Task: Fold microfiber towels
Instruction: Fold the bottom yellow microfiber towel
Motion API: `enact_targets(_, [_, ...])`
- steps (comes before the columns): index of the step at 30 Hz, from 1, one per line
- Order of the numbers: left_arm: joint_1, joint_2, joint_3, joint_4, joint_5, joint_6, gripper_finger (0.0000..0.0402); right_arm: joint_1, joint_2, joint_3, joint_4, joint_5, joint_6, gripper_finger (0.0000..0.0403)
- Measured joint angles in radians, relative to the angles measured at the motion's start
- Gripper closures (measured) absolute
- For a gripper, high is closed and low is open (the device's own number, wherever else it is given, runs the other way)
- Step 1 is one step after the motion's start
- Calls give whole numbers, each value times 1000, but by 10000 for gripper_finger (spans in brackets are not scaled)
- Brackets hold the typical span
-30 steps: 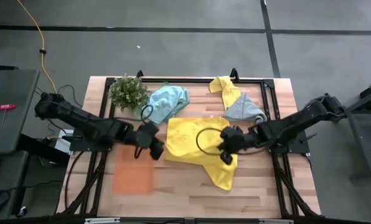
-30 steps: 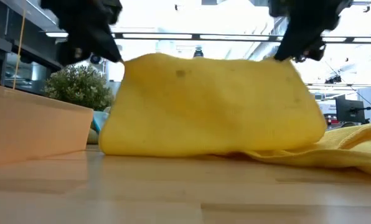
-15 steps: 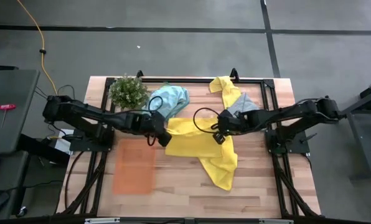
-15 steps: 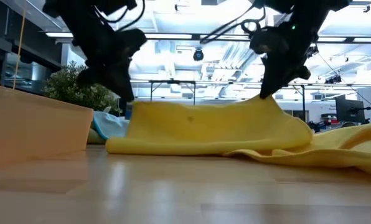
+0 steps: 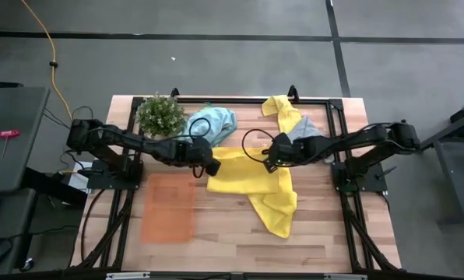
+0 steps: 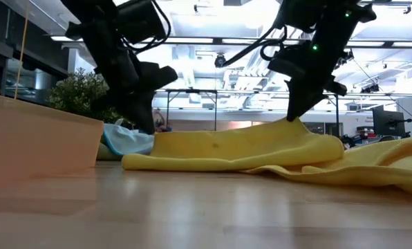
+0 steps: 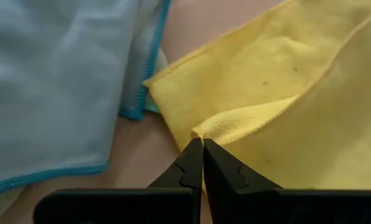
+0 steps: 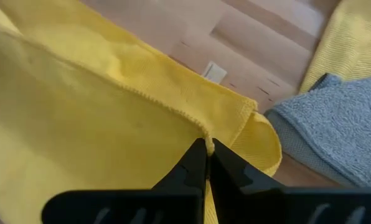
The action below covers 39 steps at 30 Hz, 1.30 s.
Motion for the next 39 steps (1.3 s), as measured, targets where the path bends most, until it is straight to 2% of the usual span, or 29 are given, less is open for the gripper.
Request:
enact_targets(7, [-1, -10, 0, -27, -69, -36, 402, 0, 0, 0, -5, 34, 50, 403])
enact_targets(14, [3, -9, 0, -27, -65, -31, 394, 0, 0, 0, -13, 41, 72, 403])
enact_targets(26, [40, -9, 0, -30, -89, 9, 334, -11, -1, 0, 5, 64, 99, 398])
enact_targets(30, [69, -20, 9, -45, -75, 60, 300, -44, -1, 0, 20, 63, 96, 355])
enact_targets(35, [96, -86, 31, -51, -48, 148, 267, -101, -13, 0, 19, 60, 88, 266])
enact_targets(39, [102, -165, 42, -42, -25, 228, 251, -129, -79, 0, 15, 63, -28, 206])
